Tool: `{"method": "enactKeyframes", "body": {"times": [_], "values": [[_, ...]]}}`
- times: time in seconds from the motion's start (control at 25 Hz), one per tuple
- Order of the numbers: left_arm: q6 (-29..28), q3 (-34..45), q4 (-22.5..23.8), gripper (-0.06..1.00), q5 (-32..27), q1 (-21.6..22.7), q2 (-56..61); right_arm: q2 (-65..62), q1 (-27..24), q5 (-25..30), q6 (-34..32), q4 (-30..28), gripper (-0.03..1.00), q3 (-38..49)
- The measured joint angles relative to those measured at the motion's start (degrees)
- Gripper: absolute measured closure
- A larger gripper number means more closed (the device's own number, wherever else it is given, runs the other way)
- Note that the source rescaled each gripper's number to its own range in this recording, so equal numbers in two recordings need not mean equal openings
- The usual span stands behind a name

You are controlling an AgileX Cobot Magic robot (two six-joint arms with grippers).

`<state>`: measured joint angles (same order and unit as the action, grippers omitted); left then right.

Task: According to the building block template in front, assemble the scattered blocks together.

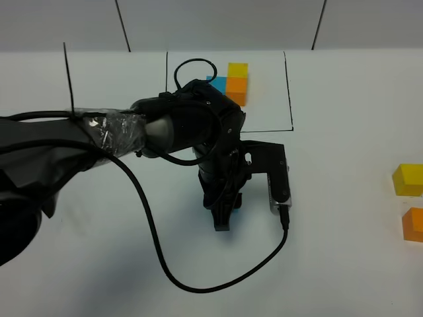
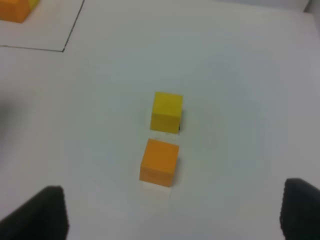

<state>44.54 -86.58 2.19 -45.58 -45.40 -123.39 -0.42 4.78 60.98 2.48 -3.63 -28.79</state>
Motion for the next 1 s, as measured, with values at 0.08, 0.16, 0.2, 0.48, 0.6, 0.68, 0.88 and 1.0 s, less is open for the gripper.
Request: {"method": "enactKeyframes", "body": {"times": [0.08,0.16,0.2,0.48,0.6,0.68,0.88,1.0], "values": [[0.76,-0.62,-0.46,0.93,-0.09,-0.05,-1.14,0.0,0.0,0.0,0.0,0.0,0.24,0.0],[1.24,-0.85,-1.17,0.93,-0.18,-0.05,-1.82,0.0,0.0,0.0,0.0,0.0,0.24,0.0],[1.47,-0.99,-1.58,0.93,-0.18,-0.07,-1.96,0.0,0.0,0.0,0.0,0.0,0.24,0.0],[1.66,-1.44,-2.7,0.91,-1.29,-0.22,-1.98,0.0,0.0,0.0,0.0,0.0,0.24,0.0],[1.46,-1.55,-2.19,0.57,-1.73,-0.24,-1.92,0.0,0.0,0.0,0.0,0.0,0.24,0.0],[1.1,-1.55,-0.46,0.24,-2.86,-0.36,-1.31,0.0,0.0,0.0,0.0,0.0,0.24,0.0],[-3.84,-1.55,6.67,-0.06,-7.14,-0.49,5.07,0.0,0.0,0.0,0.0,0.0,0.24,0.0],[-7.91,-1.63,12.91,-0.03,-13.69,-0.43,11.44,0.0,0.0,0.0,0.0,0.0,0.24,0.0]]}}
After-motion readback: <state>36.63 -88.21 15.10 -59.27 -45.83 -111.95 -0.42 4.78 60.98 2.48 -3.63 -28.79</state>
